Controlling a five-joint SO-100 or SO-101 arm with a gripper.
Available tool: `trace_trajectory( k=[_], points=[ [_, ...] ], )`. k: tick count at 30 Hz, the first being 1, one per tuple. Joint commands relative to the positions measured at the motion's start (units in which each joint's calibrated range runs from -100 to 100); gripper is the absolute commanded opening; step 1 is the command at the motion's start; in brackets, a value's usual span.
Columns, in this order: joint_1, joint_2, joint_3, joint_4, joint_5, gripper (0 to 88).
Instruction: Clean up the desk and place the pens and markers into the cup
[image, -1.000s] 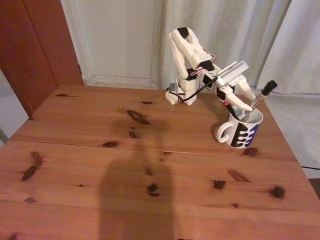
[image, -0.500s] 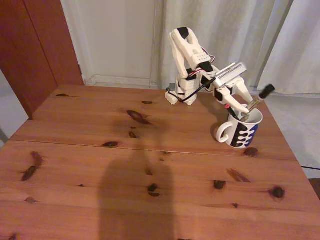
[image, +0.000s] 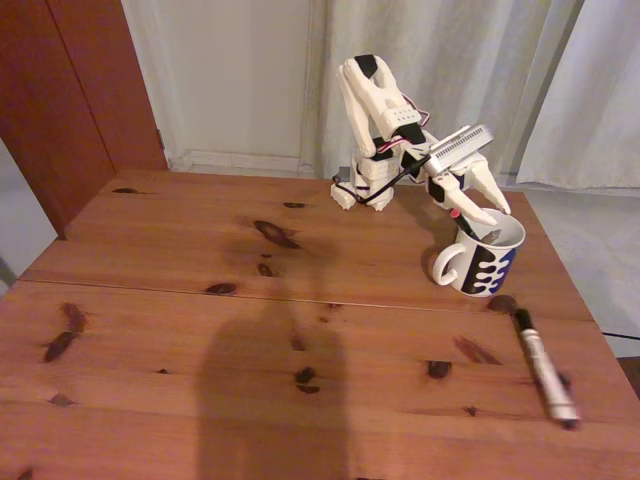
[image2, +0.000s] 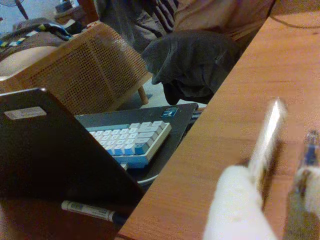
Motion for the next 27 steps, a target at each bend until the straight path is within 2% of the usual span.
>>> trace_trajectory(
  k=[1, 13, 19, 23, 27],
  points=[
    [0.42, -0.49, 0.03, -1.13, 0.62, 9.0],
    [0.50, -0.57, -0.24, -1.13, 0.57, 8.7],
    [1.39, -0.08, -6.28, -0.70, 0.21, 8.3],
    [3.24, 0.50, -15.75, 7.99, 0.10, 4.9],
    [4.60, 2.90, -26.84, 25.28, 0.10, 5.1]
  ],
)
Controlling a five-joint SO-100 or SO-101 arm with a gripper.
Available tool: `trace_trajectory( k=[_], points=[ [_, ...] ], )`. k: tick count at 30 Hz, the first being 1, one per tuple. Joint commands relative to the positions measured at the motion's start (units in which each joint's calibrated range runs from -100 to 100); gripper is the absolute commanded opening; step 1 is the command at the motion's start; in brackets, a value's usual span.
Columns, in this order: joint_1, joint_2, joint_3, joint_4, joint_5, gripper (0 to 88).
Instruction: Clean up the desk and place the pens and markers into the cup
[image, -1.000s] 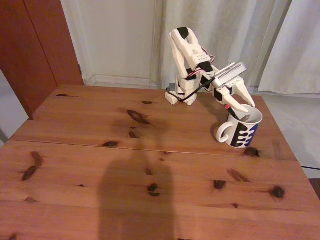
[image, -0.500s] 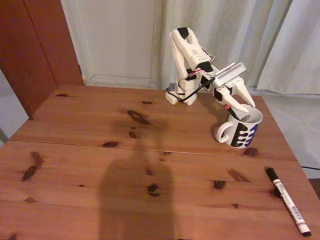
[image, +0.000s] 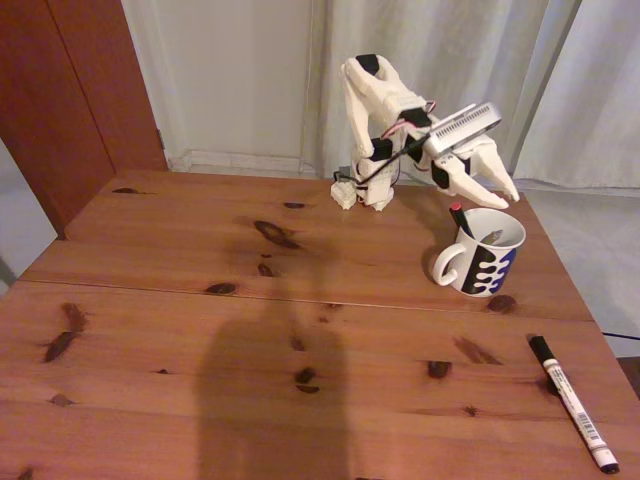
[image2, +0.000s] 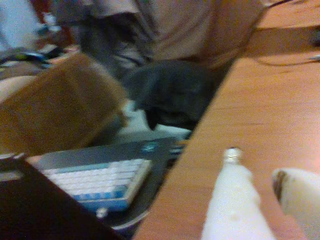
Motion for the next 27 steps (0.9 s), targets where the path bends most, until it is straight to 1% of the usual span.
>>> trace_trajectory(
  k=[1, 7, 10, 12, 18, 21, 27],
  points=[
    [0.80, 2.12, -13.08, 15.14, 0.15, 5.0],
    [2.01, 7.74, -28.86, 37.42, 0.67, 4.4],
    [3.22, 11.55, -35.89, 44.99, 1.14, 3.8],
    [4.10, 14.11, -40.13, 48.78, 1.41, 1.5],
    [6.35, 22.31, -48.61, 54.54, 3.24, 0.5],
    [7.40, 24.79, -49.96, 54.71, 4.92, 0.5],
    [9.41, 25.45, -50.14, 53.77, 4.50, 0.6]
  ],
)
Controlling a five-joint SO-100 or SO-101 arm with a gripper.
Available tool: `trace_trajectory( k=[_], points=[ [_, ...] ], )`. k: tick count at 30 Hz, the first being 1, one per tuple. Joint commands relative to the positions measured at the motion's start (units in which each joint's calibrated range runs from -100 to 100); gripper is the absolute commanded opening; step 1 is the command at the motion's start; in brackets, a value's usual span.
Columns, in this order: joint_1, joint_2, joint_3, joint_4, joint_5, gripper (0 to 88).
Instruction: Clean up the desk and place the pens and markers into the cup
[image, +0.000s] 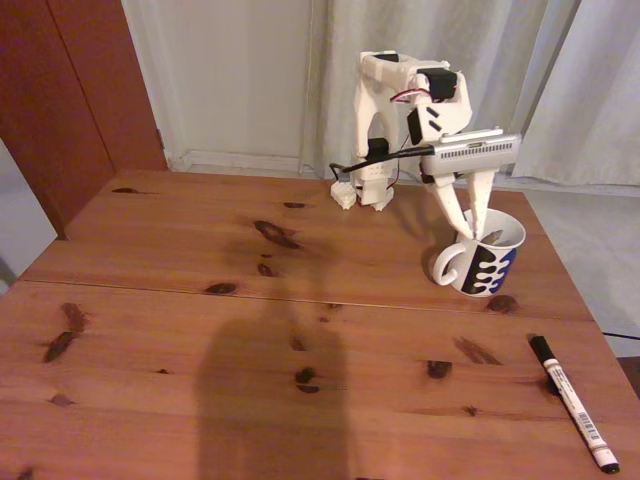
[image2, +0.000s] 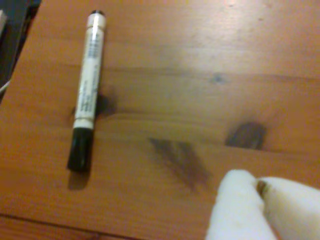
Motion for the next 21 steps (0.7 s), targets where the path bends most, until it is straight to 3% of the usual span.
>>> trace_trajectory(
  k=[1, 21],
  points=[
    [1.15, -0.48, -4.11, -0.65, -0.06, 0.6],
    [8.31, -9.17, -2.58, -0.39, 0.41, 0.6]
  ],
)
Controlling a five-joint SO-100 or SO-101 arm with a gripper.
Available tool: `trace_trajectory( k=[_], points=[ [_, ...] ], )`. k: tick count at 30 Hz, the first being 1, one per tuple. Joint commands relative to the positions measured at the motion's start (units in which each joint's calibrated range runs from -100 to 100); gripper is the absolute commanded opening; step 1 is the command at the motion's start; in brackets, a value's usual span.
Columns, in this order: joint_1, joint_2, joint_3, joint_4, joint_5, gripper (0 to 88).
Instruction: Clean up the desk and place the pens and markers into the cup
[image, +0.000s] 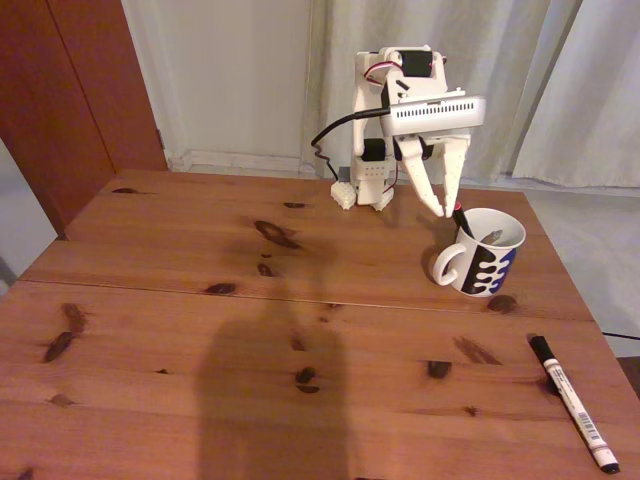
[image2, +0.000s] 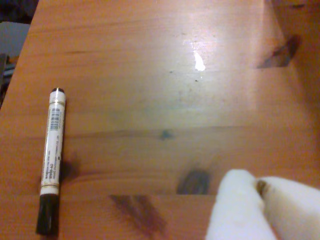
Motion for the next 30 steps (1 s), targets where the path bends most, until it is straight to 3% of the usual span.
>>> trace_trajectory(
  k=[1, 10, 30],
  points=[
    [1.97, -2.98, -1.03, -0.56, 0.41, 0.6],
    [5.99, -2.90, 1.41, -0.22, 5.44, 0.7],
    [7.68, -2.98, 3.66, 0.13, 4.97, 0.8]
  ],
)
